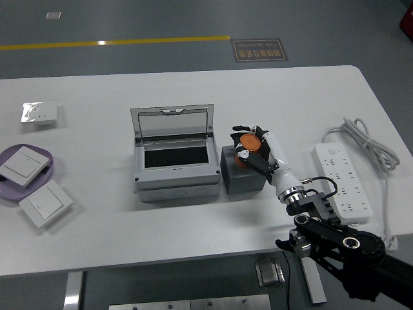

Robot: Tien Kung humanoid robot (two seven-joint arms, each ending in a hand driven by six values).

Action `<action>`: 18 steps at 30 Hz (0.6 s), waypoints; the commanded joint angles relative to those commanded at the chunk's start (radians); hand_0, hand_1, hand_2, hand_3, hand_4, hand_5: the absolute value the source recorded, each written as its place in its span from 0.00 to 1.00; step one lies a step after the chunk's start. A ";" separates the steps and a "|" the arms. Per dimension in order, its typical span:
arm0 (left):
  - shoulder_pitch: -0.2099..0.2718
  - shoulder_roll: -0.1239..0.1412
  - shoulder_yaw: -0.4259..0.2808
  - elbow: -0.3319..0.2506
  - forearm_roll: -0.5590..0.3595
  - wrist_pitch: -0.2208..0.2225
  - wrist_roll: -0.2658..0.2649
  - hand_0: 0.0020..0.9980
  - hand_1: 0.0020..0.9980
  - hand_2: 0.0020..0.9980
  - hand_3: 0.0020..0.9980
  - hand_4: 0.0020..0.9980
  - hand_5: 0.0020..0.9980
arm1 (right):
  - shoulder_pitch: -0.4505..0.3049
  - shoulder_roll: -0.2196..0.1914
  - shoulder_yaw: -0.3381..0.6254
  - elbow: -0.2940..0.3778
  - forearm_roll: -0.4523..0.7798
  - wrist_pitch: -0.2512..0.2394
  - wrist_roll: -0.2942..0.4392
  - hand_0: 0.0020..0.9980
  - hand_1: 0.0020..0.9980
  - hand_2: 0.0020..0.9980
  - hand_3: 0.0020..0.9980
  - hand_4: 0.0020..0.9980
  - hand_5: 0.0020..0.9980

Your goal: Pick up the cylinder from the cube,place it in the box,flap close box

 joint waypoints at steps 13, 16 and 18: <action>0.001 0.000 0.002 0.000 -0.004 0.001 -0.003 0.61 0.62 0.59 0.61 0.68 0.23 | 0.001 0.002 0.002 0.004 -0.006 -0.014 -0.003 0.62 0.58 0.50 0.44 0.00 0.00; 0.001 0.000 0.006 0.000 -0.009 0.001 -0.006 0.61 0.62 0.59 0.61 0.68 0.23 | 0.000 0.003 0.009 0.006 -0.007 -0.020 0.000 0.60 0.57 0.49 0.43 0.00 0.00; 0.001 0.001 0.008 0.000 -0.011 0.002 -0.007 0.61 0.62 0.59 0.61 0.68 0.23 | 0.000 0.004 0.015 0.007 -0.008 -0.025 0.000 0.60 0.57 0.49 0.43 0.00 0.00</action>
